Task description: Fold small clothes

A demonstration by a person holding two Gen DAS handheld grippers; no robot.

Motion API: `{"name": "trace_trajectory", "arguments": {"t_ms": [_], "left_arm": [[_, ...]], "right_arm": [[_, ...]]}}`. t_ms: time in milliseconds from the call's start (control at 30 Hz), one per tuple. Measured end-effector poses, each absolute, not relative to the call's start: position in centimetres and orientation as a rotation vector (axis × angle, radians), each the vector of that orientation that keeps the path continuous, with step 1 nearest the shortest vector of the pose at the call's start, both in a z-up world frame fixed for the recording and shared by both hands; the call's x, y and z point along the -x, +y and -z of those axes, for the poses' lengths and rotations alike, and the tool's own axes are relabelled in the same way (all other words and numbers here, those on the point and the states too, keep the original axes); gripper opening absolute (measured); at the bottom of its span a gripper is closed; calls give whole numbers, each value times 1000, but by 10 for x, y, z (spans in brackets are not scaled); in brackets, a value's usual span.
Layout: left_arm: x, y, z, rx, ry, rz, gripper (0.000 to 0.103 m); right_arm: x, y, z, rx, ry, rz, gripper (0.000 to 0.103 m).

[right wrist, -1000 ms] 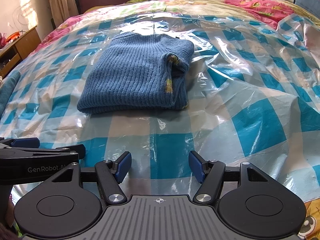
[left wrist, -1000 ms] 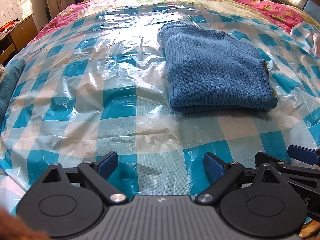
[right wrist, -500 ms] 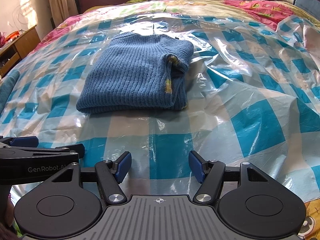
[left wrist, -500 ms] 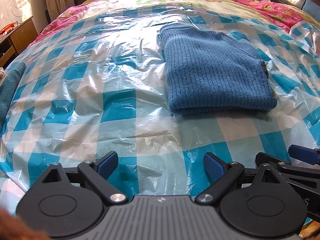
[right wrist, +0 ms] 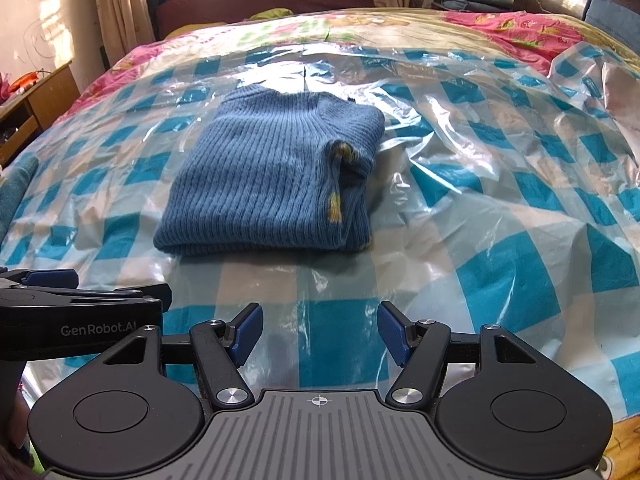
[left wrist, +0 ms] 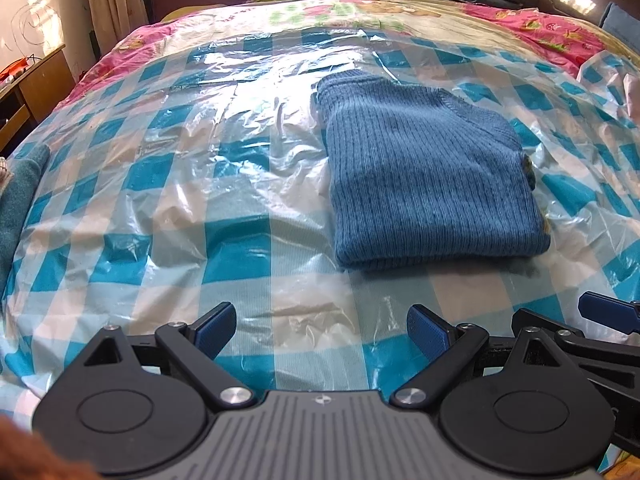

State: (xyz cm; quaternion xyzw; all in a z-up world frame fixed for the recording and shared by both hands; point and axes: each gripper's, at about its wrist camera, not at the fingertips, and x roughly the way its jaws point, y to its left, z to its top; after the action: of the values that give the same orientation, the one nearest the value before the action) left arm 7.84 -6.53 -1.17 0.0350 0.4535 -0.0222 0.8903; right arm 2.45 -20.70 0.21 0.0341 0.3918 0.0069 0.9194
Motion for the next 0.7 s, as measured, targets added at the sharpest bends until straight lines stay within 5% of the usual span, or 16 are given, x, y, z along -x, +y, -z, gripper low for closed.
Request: {"name": "trace_trajectory", "arguments": {"t_ms": [700], "left_arm": [[-143, -81, -3, -88, 937, 26, 95]], "right_arm": [[-81, -217, -21, -76, 790, 28, 64]]}}
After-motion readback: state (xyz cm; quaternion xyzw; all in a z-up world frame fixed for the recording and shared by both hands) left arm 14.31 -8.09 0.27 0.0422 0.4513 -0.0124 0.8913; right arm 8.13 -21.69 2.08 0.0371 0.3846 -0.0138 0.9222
